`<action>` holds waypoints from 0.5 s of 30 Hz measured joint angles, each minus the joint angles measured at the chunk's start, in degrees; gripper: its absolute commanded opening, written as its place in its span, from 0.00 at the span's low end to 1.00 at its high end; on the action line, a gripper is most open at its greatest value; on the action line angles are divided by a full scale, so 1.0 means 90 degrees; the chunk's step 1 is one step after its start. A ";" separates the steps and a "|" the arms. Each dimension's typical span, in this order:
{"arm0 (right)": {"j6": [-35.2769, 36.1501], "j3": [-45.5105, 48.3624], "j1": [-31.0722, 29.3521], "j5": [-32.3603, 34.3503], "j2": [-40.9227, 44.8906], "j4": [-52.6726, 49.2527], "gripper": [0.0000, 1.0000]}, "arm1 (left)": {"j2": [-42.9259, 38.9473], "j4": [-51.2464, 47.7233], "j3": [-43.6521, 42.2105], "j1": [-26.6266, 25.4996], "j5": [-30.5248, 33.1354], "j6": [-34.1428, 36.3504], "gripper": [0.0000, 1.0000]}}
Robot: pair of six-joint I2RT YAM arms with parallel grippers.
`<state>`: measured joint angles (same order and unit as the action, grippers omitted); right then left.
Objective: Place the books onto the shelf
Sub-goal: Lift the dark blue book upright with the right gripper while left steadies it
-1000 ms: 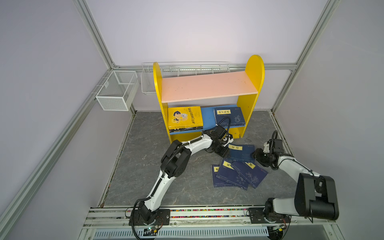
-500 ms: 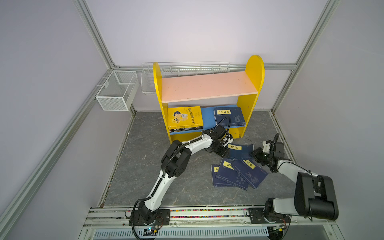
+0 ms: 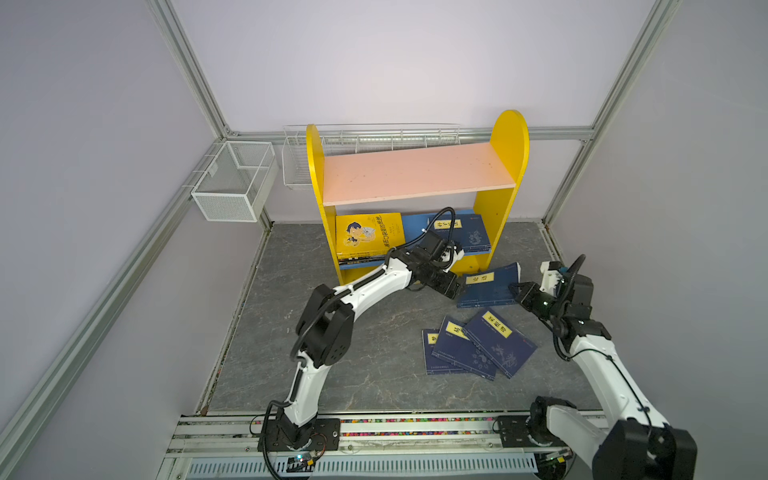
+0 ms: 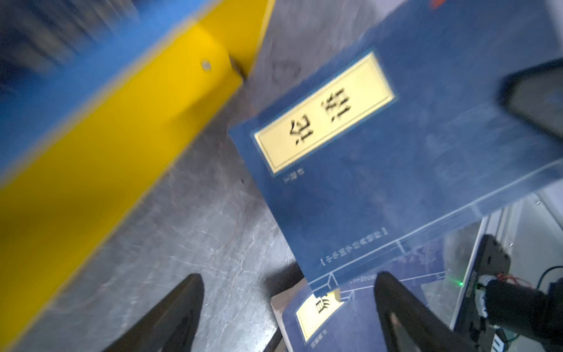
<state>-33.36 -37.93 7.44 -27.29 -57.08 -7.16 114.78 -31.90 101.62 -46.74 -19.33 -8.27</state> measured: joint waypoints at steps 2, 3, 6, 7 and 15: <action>0.0007 -0.0134 -0.0080 -0.0284 0.0136 0.0027 0.06 | -0.0724 0.0495 -0.0413 0.0253 -0.0063 -0.0369 0.95; 0.0015 -0.0175 -0.0138 -0.0449 0.0180 0.0063 0.06 | -0.1083 0.0804 -0.0702 0.0435 -0.0187 -0.0605 0.95; 0.0017 -0.0255 -0.0357 -0.0933 0.0223 0.0182 0.06 | -0.1768 0.1751 -0.1644 0.0996 -0.0692 -0.1309 0.96; -0.0010 -0.0274 -0.0440 -0.1069 0.0214 0.0272 0.06 | -0.1868 0.2021 -0.1936 0.1149 -0.0862 -0.1520 0.96; -0.0682 -0.0440 -0.0665 -0.1710 -0.0323 0.1668 0.06 | -0.1739 0.2521 -0.2817 0.1258 -0.1736 -0.2273 0.95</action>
<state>-39.51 -41.89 1.45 -42.68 -59.99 7.86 99.13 -9.21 76.27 -35.42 -34.96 -28.73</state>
